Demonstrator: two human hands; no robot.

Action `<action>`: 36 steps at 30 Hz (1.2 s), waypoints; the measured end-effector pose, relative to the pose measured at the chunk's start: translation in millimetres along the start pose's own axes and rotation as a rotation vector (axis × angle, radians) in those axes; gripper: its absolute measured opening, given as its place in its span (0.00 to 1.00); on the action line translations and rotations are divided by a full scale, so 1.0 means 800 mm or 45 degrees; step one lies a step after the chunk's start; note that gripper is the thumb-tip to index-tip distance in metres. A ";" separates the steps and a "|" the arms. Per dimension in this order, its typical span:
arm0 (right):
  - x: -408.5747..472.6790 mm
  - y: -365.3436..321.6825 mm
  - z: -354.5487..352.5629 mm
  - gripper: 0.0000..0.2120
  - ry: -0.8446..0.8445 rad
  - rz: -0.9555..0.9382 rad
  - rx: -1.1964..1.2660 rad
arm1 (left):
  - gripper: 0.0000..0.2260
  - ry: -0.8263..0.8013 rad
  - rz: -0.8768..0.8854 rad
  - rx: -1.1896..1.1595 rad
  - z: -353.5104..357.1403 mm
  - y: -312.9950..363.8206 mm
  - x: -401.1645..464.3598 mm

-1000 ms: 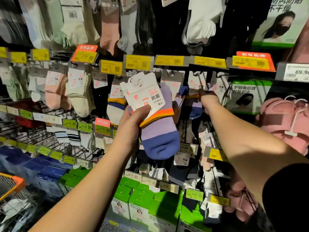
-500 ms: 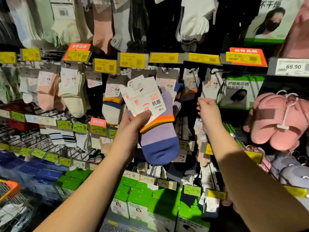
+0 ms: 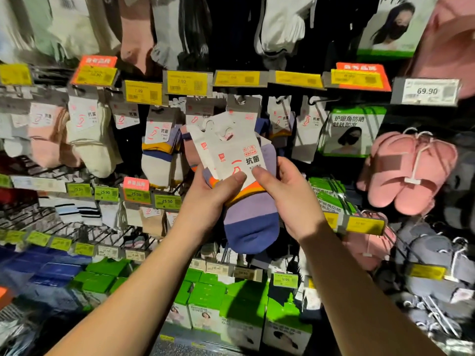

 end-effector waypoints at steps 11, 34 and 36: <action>0.000 0.017 0.004 0.13 -0.018 0.086 0.313 | 0.16 0.134 -0.008 0.480 -0.003 0.010 0.000; 0.128 0.006 -0.100 0.17 0.412 0.051 0.061 | 0.14 0.401 0.024 0.261 -0.037 0.027 -0.006; 0.139 0.013 -0.103 0.23 0.418 0.093 0.026 | 0.15 0.411 0.017 0.257 -0.038 0.028 -0.007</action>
Point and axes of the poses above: each hand's wrist, its own x-axis towards the middle knuckle, its own z-axis out of the palm, y = z × x, the point moved 5 cm from there along x, towards the middle knuckle, and after that the axes turned 1 degree about -y, right-handed, at the moved point
